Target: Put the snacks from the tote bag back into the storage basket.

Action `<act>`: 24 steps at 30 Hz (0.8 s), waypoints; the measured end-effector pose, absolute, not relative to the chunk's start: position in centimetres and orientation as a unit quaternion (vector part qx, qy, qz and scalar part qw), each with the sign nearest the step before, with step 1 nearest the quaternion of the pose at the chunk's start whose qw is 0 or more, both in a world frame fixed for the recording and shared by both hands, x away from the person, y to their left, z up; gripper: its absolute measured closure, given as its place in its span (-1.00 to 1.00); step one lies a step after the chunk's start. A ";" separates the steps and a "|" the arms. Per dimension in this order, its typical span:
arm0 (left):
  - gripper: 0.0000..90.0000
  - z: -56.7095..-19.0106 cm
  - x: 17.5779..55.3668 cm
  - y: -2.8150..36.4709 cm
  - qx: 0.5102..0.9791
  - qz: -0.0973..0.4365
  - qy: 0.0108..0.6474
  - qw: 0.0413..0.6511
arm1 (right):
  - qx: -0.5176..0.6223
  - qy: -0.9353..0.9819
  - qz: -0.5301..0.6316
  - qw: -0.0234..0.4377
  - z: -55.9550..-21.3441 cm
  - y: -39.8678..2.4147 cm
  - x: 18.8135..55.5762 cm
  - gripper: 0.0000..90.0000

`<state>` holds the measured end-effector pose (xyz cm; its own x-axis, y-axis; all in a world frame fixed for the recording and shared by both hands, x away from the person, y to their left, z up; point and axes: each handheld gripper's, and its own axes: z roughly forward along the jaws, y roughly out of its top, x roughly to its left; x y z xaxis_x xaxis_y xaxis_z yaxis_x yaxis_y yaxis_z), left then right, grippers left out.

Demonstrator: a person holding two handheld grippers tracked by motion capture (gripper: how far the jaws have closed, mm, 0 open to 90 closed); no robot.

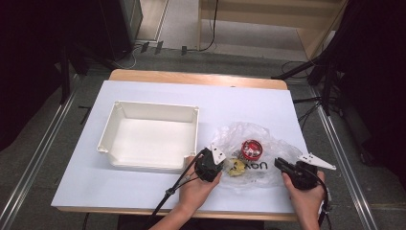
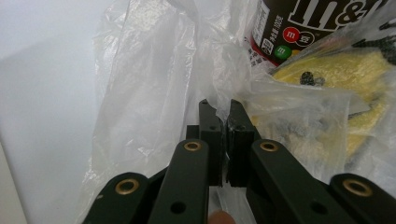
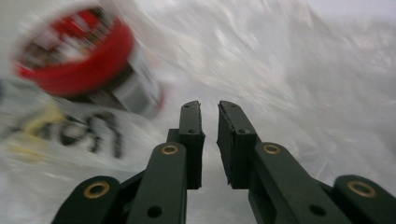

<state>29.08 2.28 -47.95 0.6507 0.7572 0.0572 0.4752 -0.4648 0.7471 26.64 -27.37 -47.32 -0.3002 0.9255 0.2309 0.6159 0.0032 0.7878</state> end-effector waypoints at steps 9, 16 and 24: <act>0.98 -47.9 29.1 2.4 0.830 0.192 0.374 0.367 | 0.507 0.688 0.484 0.190 -44.5 -24.8 25.9 0.44; 0.98 -47.9 29.0 2.5 0.829 0.191 0.372 0.371 | 0.487 0.709 0.473 0.194 -44.5 -22.7 26.2 0.04; 0.98 -47.9 29.1 2.6 0.828 0.189 0.373 0.374 | 0.500 0.712 0.449 0.202 -44.6 -21.1 26.9 -0.34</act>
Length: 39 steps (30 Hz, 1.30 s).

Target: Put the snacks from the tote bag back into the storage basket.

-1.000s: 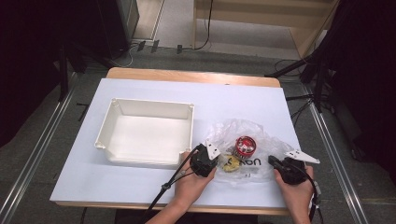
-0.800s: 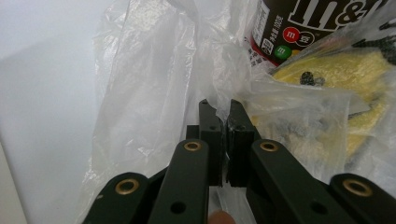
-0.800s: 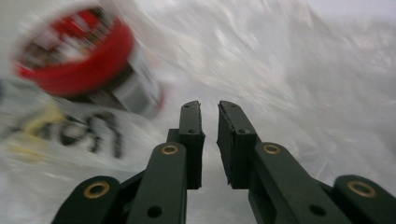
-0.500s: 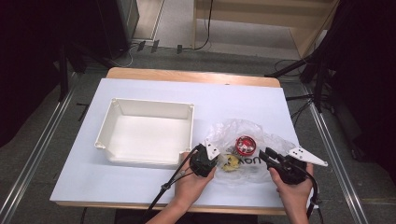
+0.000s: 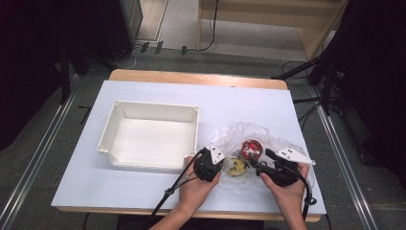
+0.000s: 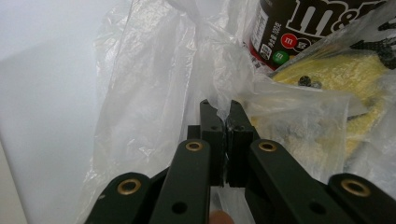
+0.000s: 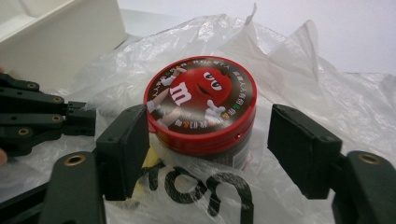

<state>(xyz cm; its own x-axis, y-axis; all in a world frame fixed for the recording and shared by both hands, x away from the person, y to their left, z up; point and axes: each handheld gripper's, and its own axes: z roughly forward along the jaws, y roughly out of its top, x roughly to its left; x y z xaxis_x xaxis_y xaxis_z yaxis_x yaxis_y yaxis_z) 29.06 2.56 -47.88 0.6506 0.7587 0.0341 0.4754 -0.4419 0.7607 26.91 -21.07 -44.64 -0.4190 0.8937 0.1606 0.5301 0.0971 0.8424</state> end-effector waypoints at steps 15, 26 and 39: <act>0.99 -47.9 29.0 2.5 0.826 0.192 0.373 0.376 | 0.531 0.714 0.409 0.200 -45.8 -18.5 29.0 -0.52; 0.99 -47.8 28.8 2.7 0.822 0.195 0.371 0.386 | 0.538 0.714 0.393 0.217 -46.7 -17.8 29.4 -0.45; 0.51 -45.9 27.4 3.9 0.798 0.194 0.361 0.442 | 0.534 0.713 0.400 0.217 -45.8 -18.2 29.3 -0.42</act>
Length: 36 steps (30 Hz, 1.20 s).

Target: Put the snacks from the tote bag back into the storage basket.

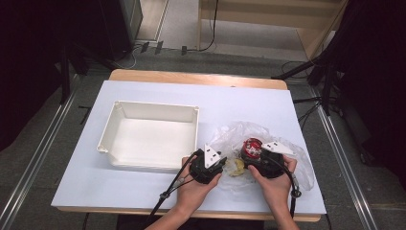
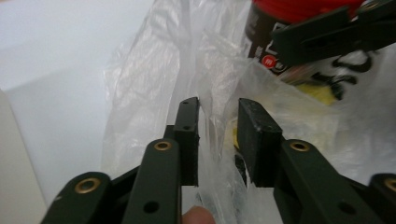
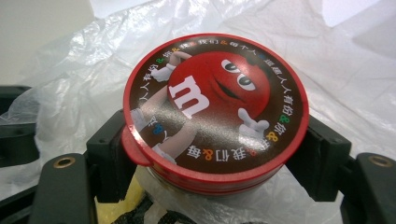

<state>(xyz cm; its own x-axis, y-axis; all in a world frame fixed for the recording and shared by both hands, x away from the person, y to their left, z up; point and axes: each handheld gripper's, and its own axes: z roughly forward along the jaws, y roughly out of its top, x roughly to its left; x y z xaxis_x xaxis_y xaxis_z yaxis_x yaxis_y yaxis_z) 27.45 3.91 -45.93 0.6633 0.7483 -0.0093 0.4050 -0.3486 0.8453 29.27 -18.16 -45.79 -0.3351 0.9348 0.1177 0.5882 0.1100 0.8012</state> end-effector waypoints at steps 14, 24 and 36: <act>-0.27 -43.5 26.6 7.7 0.786 0.168 0.344 0.485 | 0.520 0.714 0.414 0.223 -44.5 -18.3 28.8 -0.42; -0.70 -42.4 25.2 10.2 0.762 0.160 0.336 0.529 | 0.513 0.717 0.417 0.222 -44.2 -18.2 28.7 -0.42; -0.93 -43.0 25.7 14.8 0.761 0.175 0.351 0.517 | 0.503 0.723 0.419 0.222 -43.6 -18.0 28.5 -0.42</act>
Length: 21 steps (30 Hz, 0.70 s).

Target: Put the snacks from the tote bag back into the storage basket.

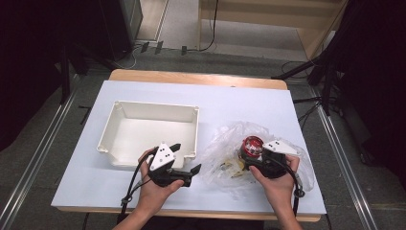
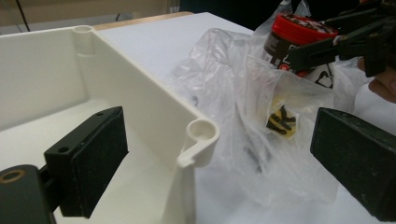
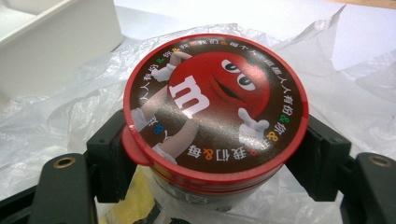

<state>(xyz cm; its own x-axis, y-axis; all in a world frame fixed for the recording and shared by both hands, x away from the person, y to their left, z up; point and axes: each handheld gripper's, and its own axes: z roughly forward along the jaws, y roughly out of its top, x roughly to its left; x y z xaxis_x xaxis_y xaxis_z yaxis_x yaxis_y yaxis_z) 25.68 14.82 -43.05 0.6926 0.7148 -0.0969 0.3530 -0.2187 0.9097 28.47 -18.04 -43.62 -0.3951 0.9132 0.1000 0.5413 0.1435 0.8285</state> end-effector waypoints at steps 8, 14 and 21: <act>-0.95 -43.4 25.5 18.0 0.750 0.183 0.368 0.519 | 0.502 0.721 0.421 0.228 -42.9 -18.4 28.5 -0.42; -0.95 -43.2 25.6 19.7 0.738 0.189 0.378 0.526 | 0.495 0.720 0.428 0.232 -41.8 -18.6 28.4 -0.42; -0.95 -43.5 25.2 22.0 0.735 0.200 0.391 0.517 | 0.489 0.722 0.430 0.233 -41.3 -18.7 28.5 -0.42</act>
<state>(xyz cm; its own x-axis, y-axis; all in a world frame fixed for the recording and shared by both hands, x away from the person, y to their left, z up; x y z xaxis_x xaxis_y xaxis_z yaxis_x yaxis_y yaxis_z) 25.24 21.95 -43.53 0.6149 0.7810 -0.1094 0.3677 -0.1612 0.9159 28.50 -18.67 -41.26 -0.4127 0.9069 0.0853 0.5065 0.1507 0.8490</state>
